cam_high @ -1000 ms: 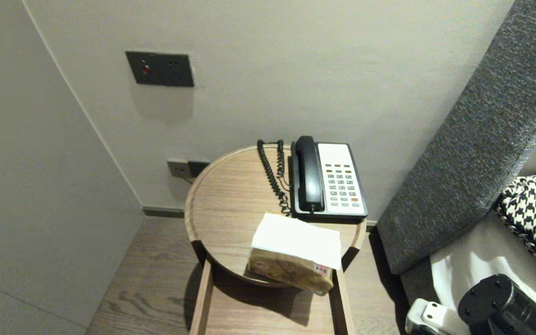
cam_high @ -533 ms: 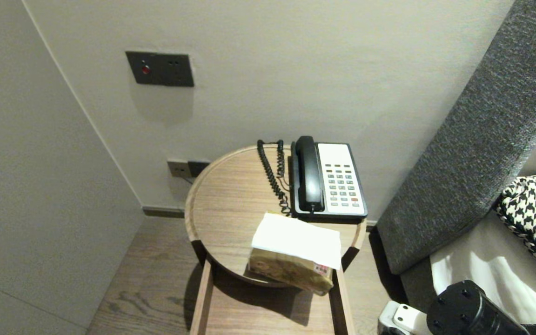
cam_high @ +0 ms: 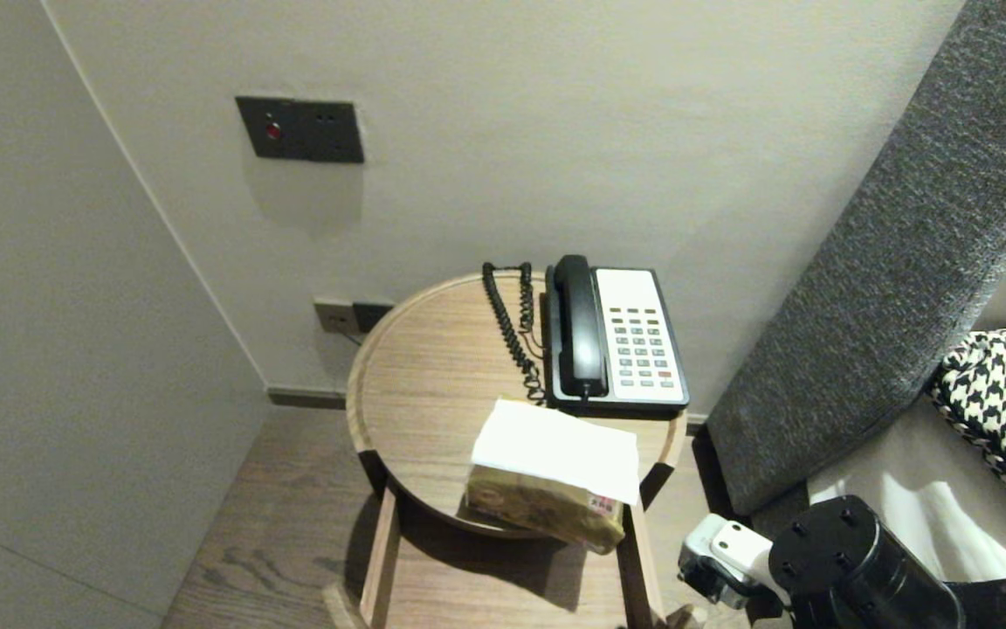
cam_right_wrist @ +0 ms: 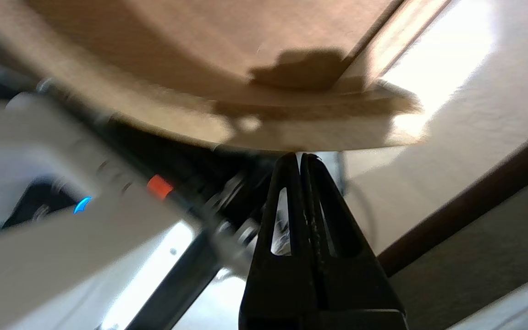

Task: Close the nightstand drawer

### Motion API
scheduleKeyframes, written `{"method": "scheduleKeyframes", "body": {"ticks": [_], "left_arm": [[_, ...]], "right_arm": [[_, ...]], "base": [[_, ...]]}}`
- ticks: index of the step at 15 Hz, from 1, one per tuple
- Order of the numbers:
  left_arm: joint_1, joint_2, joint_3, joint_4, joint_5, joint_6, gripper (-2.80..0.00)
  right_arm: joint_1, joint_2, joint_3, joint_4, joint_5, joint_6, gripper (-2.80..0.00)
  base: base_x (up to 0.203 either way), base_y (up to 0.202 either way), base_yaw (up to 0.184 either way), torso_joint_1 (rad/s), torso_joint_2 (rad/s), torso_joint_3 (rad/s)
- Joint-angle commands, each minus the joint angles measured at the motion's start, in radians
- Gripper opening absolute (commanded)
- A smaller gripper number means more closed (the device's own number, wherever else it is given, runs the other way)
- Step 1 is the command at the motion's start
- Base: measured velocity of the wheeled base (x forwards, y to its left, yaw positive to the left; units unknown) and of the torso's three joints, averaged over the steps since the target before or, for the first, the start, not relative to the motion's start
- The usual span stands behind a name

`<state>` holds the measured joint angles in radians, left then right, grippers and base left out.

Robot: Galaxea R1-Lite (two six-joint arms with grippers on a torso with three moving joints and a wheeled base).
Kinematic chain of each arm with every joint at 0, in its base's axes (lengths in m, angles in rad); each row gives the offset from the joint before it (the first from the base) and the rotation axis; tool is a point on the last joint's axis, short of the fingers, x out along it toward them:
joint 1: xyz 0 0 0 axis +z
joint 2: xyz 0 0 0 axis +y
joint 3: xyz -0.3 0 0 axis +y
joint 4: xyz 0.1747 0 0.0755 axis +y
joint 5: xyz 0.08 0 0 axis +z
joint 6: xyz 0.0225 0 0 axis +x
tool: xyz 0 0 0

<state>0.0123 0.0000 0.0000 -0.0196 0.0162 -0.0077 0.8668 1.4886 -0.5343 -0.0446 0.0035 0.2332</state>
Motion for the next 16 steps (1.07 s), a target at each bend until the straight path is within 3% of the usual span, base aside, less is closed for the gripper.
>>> {"method": "scheduleKeyframes", "body": {"ticks": [1, 3, 16], "left_arm": [[0.001, -0.002, 0.000, 0.000, 0.001, 0.000, -2.80], [0.000, -0.002, -0.001, 0.000, 0.001, 0.000, -2.80], [0.000, -0.002, 0.000, 0.000, 0.001, 0.000, -2.80]], "right_arm": [[0.000, 0.018, -0.001, -0.040, -0.049, 0.000, -2.80], [-0.018, 0.023, -0.010, -0.103, -0.060, -0.006, -2.80], [-0.160, 0.106, -0.119, -0.109, -0.084, -0.008, -2.80]], "base": [[0.000, 0.000, 0.000, 0.000, 0.00, 0.000], [0.000, 0.000, 0.000, 0.000, 0.00, 0.000], [0.000, 0.000, 0.000, 0.000, 0.00, 0.000]]}}
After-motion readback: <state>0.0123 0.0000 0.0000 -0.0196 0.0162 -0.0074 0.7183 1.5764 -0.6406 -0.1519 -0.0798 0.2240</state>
